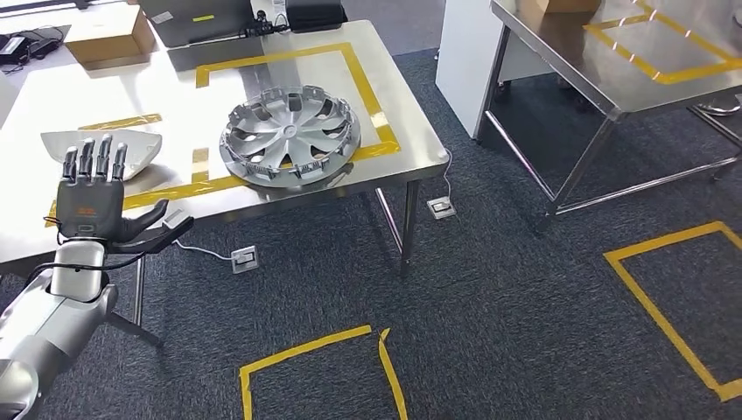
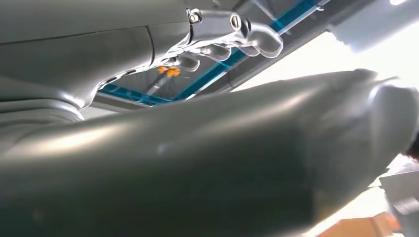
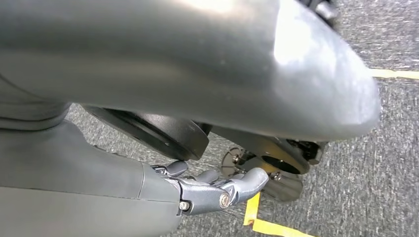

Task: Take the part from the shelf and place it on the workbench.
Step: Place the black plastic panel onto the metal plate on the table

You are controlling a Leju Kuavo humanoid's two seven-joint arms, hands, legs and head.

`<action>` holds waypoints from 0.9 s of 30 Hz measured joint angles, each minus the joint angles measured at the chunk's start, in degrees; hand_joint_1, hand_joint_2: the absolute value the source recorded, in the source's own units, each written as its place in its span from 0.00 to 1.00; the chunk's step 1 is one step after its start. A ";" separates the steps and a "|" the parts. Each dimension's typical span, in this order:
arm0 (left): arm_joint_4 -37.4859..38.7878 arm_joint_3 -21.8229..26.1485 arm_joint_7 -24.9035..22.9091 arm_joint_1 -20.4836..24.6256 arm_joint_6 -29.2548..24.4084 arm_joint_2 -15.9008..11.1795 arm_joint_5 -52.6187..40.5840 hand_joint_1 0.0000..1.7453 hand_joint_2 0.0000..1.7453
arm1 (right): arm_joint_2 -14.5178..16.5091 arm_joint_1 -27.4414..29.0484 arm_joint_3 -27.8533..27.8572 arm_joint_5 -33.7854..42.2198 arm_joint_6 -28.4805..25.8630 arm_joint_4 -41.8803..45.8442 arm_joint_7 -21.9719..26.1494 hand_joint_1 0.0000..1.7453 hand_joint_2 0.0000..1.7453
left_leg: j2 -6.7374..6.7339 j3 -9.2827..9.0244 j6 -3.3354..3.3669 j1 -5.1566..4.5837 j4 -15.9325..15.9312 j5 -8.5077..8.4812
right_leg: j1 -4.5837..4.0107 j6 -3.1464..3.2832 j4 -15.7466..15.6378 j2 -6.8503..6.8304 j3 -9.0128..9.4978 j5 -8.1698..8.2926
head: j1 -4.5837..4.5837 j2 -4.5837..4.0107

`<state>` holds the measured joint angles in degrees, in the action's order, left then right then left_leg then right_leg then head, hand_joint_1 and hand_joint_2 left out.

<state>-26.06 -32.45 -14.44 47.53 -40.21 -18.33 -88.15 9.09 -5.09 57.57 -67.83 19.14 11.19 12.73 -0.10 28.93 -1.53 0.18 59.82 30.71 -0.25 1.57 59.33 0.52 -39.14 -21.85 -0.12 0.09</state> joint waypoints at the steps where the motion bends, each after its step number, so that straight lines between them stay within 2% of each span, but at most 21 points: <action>1: -0.19 0.15 -0.06 -0.05 -0.01 -0.14 0.00 0.00 0.00 | -0.01 0.02 0.00 0.03 0.02 0.00 0.08 0.00 0.00 | 0.04 -0.53 0.29 -0.21 -1.27 0.35 | 0.02 -0.38 -0.17 0.01 -0.05 0.53 | 0.05 0.00; 3: -0.37 0.46 -0.10 -0.25 -0.01 -0.27 0.00 0.00 0.00 | -0.09 0.12 0.00 0.09 0.04 0.00 0.33 0.00 0.00 | -0.05 0.19 1.10 -0.14 -1.56 -0.60 | 0.08 -1.18 -0.42 0.05 -0.21 1.07 | 0.23 0.00; 4: -0.48 0.58 -0.08 -0.37 -0.01 -0.28 0.00 0.00 0.00 | -0.14 0.15 0.00 0.10 0.05 0.00 0.49 0.00 0.00 | -0.16 0.64 1.62 -0.03 -1.63 -1.27 | 0.10 -1.55 0.18 0.05 -0.62 0.08 | 0.19 0.00; 6: -0.65 0.69 -0.08 -0.57 -0.01 -0.25 0.00 0.00 0.00 | -0.19 0.10 0.00 0.12 0.12 0.00 0.74 0.00 0.00 | -0.35 2.02 2.33 0.20 -1.75 -2.76 | 0.23 -2.15 4.56 0.01 -2.15 -4.92 | -0.01 0.00; 7: -0.70 0.70 -0.15 -0.72 -0.01 -0.23 0.00 0.00 0.00 | -0.20 0.05 0.00 0.14 0.17 0.00 0.77 0.00 0.00 | -0.36 2.92 2.51 0.21 -1.71 -3.48 | 0.26 -2.39 8.21 -0.02 -3.07 -7.90 | -0.12 0.00; 8: -0.72 0.72 -0.25 -0.91 -0.01 -0.23 0.00 0.00 0.00 | -0.22 0.01 0.00 0.15 0.24 0.00 0.74 0.00 0.00 | -0.36 3.86 2.53 0.20 -1.62 -4.20 | 0.29 -2.57 11.88 -0.02 -3.73 -9.94 | -0.15 0.00; 9: -0.72 0.72 -0.35 -1.13 -0.01 -0.23 0.00 0.00 0.00 | -0.24 -0.01 0.00 0.16 0.30 0.00 0.68 0.00 0.00 | -0.37 4.82 2.51 0.19 -1.51 -4.87 | 0.30 -2.68 14.68 -0.02 -3.89 -10.71 | -0.15 0.00; 10: -0.72 0.72 -0.43 -1.34 -0.01 -0.23 0.00 0.00 0.00 | -0.27 -0.01 0.00 0.16 0.34 0.00 0.57 0.00 0.00 | -0.38 5.77 2.44 0.18 -1.34 -5.49 | 0.29 -2.70 15.84 -0.03 -3.25 -10.18 | -0.15 0.00; 11: -0.72 0.72 -0.48 -1.52 -0.01 -0.23 0.00 0.00 0.00 | -0.31 0.01 0.00 0.17 0.38 0.00 0.43 0.00 0.00 | -0.38 6.69 2.33 0.18 -1.14 -6.06 | 0.29 -2.63 15.03 -0.03 -1.68 -8.84 | -0.16 0.00; 12: -0.72 0.72 -0.51 -1.62 -0.01 -0.24 0.00 0.00 0.00 | -0.34 0.04 0.00 0.18 0.39 0.00 0.27 0.00 0.00 | -0.38 7.54 2.19 0.18 -0.92 -6.59 | 0.28 -2.45 12.26 -0.03 0.88 -7.53 | -0.16 0.00; 14: -0.86 0.73 -0.60 -1.73 -0.01 -0.31 0.00 0.00 0.00 | -0.43 0.06 0.00 0.25 0.40 0.00 0.00 0.00 0.00 | -0.38 8.81 1.72 0.12 -0.56 -7.56 | 0.09 -1.78 4.58 -0.03 6.54 -7.54 | -0.12 0.00; 15: -0.96 0.75 -0.63 -1.76 -0.01 -0.36 0.00 0.00 0.00 | -0.46 0.06 0.00 0.30 0.43 0.00 -0.07 0.00 0.00 | -0.41 9.09 1.39 0.11 -0.51 -8.02 | -0.03 -1.37 1.65 -0.01 8.34 -8.14 | -0.15 0.00; 16: -1.10 0.76 -0.66 -1.82 -0.01 -0.39 0.00 0.00 0.00 | -0.48 0.05 0.00 0.34 0.45 0.00 -0.15 0.00 0.00 | -0.44 9.21 1.04 0.14 -0.63 -8.51 | -0.20 -0.97 0.12 0.00 9.04 -8.68 | -0.17 0.00; 18: -1.34 0.80 -0.68 -2.08 -0.01 -0.43 0.00 0.00 0.00 | -0.46 0.12 0.00 0.42 0.51 -0.01 -0.27 0.00 0.00 | -0.45 9.31 0.30 0.24 -1.03 -9.37 | -0.20 -0.18 -0.66 -0.06 8.66 -7.73 | -0.30 0.00; 19: -1.42 0.84 -0.67 -2.25 -0.01 -0.46 0.00 0.00 0.00 | -0.46 0.12 0.00 0.45 0.51 -0.01 -0.34 0.00 0.00 | -0.37 9.62 -0.03 0.29 -0.83 -8.88 | -0.08 0.21 -0.85 -0.14 8.27 -7.03 | -0.24 0.00; 21: -1.60 1.00 -0.68 -2.54 -0.01 -0.58 0.00 0.00 0.00 | -0.43 0.13 0.00 0.52 0.45 -0.02 -0.56 0.00 0.00 | -0.18 11.04 -0.59 0.43 2.49 -4.82 | 0.25 0.77 -1.23 -0.26 7.11 -5.62 | -0.02 0.00; 23: -2.27 1.11 -1.30 -2.96 -0.01 -0.72 0.00 0.00 0.00 | -0.41 0.14 0.00 0.67 0.31 -0.02 -1.25 0.00 0.00 | -0.10 12.91 -1.09 0.53 9.63 0.20 | 0.31 0.89 -1.26 -0.27 5.61 -4.52 | 0.14 0.00; 24: -2.72 1.11 -1.73 -3.26 -0.01 -0.81 0.00 0.00 0.00 | -0.40 0.16 0.00 0.80 0.22 -0.02 -1.72 0.00 0.00 | -0.10 13.38 -1.28 0.60 12.88 1.04 | 0.34 0.81 -1.24 -0.28 4.92 -4.02 | 0.14 0.00; 25: -3.10 1.09 -2.06 -3.55 -0.01 -0.88 0.00 0.00 0.25 | -0.39 0.17 0.01 0.98 0.14 -0.02 -2.16 0.00 0.00 | -0.11 13.23 -1.42 0.67 14.81 0.61 | 0.38 0.69 -1.21 -0.30 4.25 -3.48 | 0.14 0.00; 26: -3.32 1.07 -2.04 -3.76 -0.01 -0.93 0.00 0.00 0.50 | -0.39 0.17 0.02 1.19 0.07 -0.02 -2.57 0.00 0.25 | -0.11 12.16 -1.50 0.75 14.71 -0.79 | 0.46 0.51 -1.17 -0.33 3.63 -2.99 | 0.14 0.00; 27: -3.42 1.04 -1.76 -3.86 -0.01 -0.96 0.00 0.00 0.75 | -0.39 0.16 0.06 1.44 0.01 -0.02 -2.92 0.00 0.50 | -0.12 10.05 -1.55 0.85 12.48 -2.31 | 0.55 0.28 -1.09 -0.35 3.06 -2.54 | 0.14 0.00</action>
<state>-29.47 -31.41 -16.20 43.66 -40.22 -19.28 -88.15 8.70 -4.92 57.63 -66.40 19.15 11.17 9.80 -0.22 38.98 -3.08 1.02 72.30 28.40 0.30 1.85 58.24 0.17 -36.08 -24.39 0.02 0.09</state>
